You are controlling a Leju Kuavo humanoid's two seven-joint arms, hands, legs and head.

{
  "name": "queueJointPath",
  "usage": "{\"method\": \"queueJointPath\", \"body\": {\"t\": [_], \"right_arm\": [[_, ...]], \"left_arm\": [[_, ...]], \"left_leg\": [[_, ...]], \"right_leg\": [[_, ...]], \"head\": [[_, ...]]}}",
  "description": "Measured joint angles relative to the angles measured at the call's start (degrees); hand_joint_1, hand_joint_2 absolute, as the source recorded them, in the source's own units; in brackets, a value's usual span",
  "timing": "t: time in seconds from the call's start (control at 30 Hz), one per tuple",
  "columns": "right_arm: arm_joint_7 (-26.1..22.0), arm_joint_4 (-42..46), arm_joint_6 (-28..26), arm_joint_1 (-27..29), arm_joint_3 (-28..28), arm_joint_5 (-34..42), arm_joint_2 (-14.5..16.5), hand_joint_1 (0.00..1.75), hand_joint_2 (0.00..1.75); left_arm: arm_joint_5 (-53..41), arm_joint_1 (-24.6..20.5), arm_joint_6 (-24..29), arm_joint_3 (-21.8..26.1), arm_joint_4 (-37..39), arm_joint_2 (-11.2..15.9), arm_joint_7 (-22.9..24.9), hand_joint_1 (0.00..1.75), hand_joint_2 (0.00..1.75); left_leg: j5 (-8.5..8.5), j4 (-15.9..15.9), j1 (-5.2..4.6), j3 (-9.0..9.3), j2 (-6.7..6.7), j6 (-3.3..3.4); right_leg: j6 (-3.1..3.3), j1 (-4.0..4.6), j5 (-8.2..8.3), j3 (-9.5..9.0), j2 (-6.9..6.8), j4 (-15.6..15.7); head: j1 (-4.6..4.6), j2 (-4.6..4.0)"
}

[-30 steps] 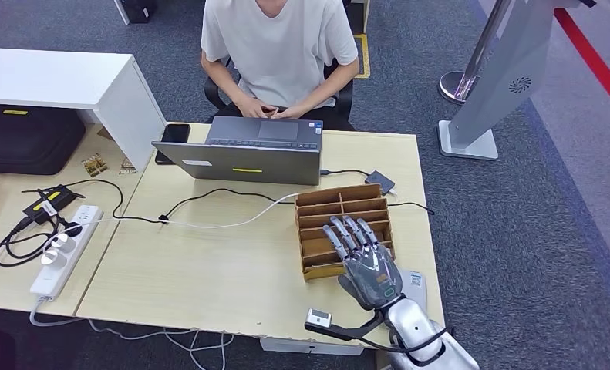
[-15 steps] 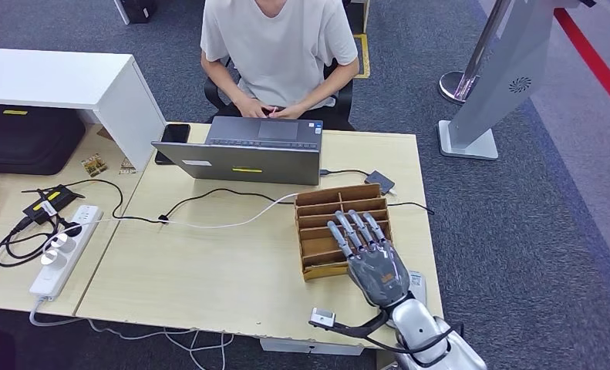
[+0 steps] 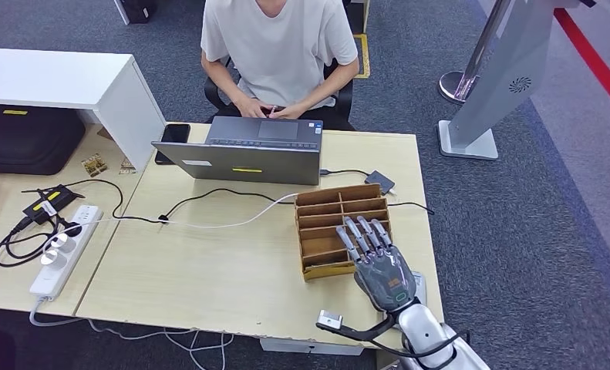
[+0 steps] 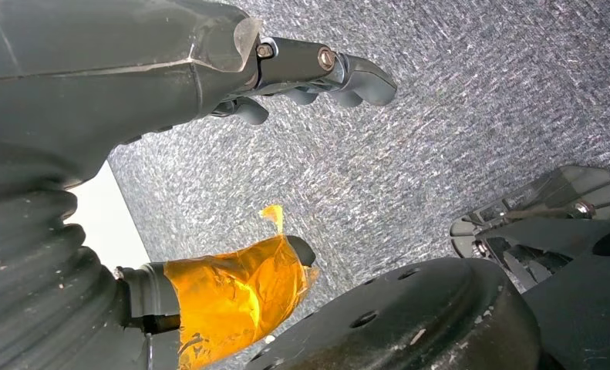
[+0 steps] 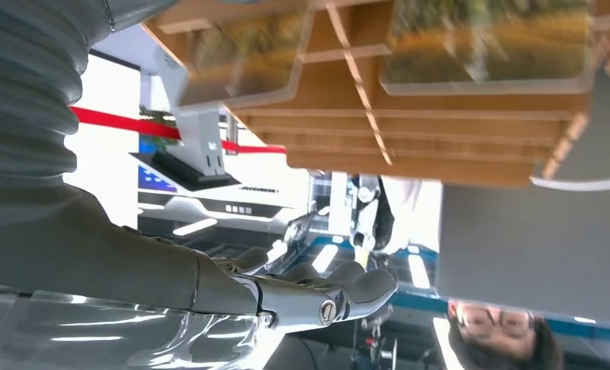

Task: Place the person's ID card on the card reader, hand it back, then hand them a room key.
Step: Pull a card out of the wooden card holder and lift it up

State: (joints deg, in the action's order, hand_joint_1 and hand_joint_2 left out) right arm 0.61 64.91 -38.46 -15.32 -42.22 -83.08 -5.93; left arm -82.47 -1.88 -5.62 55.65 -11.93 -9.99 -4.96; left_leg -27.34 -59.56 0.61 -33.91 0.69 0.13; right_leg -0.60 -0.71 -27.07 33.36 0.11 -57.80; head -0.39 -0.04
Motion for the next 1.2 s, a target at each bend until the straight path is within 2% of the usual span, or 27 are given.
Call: {"method": "queueJointPath", "body": {"t": [0.47, 1.2], "right_arm": [[-0.54, -3.46, -0.73, 2.13, 2.66, 1.45, -0.34, 0.00, 1.75], [-2.08, -5.23, -0.69, 1.14, 3.91, 2.05, 0.72, 0.00, 1.75]], "left_arm": [[-0.07, 0.00, 0.01, 0.02, 0.00, 0.00, 0.09, 0.00, 1.75], [-0.92, -0.02, -0.03, 0.01, 0.00, 0.00, 0.14, 0.00, 1.75]], "left_leg": [[0.00, 0.00, 0.00, 0.00, 0.00, 0.00], [0.00, 0.00, 0.00, -0.01, 0.00, 0.00]], "right_leg": [[0.00, 0.00, 0.00, 0.00, 0.00, 0.00], [0.00, 0.00, 0.00, -0.01, 0.00, 0.00]], "head": [[-0.01, 0.00], [-0.01, 0.00]]}}
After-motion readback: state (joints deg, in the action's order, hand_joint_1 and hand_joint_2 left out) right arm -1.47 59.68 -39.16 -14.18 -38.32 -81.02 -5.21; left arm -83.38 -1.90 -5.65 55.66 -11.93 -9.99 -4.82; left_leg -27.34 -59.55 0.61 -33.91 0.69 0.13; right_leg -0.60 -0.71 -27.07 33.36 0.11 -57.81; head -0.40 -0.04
